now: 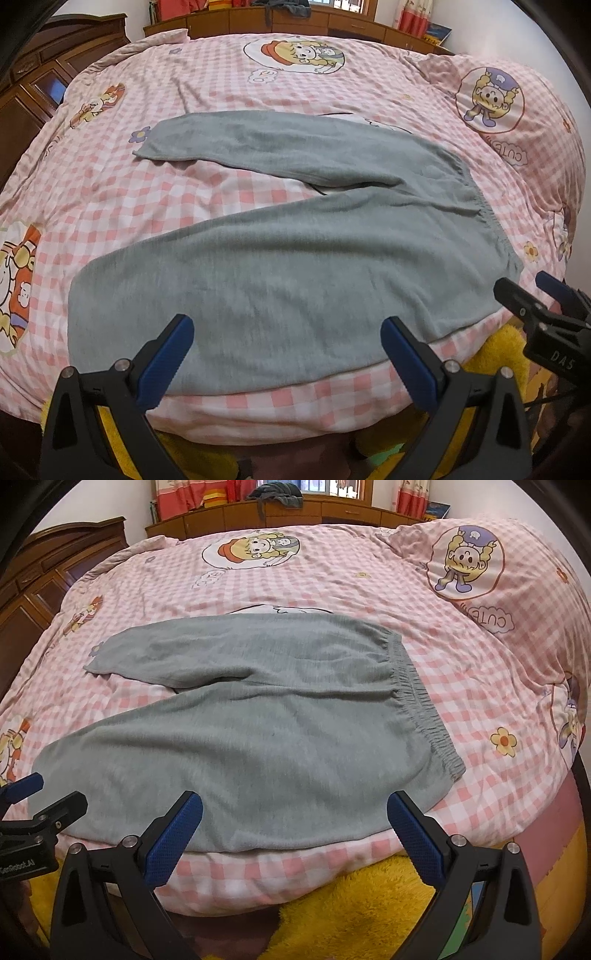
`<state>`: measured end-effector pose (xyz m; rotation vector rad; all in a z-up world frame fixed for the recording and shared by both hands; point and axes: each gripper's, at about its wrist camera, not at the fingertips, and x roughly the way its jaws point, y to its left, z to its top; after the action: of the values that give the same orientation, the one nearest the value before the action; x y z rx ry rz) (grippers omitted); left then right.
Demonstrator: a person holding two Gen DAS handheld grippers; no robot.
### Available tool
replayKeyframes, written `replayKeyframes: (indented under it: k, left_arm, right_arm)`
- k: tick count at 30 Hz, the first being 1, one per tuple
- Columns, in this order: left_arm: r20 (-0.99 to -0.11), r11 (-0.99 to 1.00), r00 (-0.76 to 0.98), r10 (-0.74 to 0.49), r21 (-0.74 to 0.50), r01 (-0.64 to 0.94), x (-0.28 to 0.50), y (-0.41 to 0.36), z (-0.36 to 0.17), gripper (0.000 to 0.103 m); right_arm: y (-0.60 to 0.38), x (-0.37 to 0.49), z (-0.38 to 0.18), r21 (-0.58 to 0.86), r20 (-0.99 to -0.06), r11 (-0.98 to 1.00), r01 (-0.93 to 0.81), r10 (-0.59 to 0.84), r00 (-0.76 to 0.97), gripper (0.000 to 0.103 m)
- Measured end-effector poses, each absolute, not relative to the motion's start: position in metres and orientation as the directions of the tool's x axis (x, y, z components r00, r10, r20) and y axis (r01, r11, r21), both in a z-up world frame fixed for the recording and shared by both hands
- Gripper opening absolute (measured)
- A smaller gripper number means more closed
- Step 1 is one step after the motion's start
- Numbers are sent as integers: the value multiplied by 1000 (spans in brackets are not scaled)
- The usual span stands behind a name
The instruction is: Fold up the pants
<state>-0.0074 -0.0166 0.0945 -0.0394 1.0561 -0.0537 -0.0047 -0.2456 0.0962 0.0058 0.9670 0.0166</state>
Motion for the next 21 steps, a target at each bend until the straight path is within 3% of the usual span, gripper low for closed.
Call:
replayKeyframes:
  k: [21]
  left_arm:
    - [-869,998,490,-60,-58,20,-8,-14,95,103]
  right_arm:
    - [-242,-6,96,7,-829,1000,-21,17,559,102]
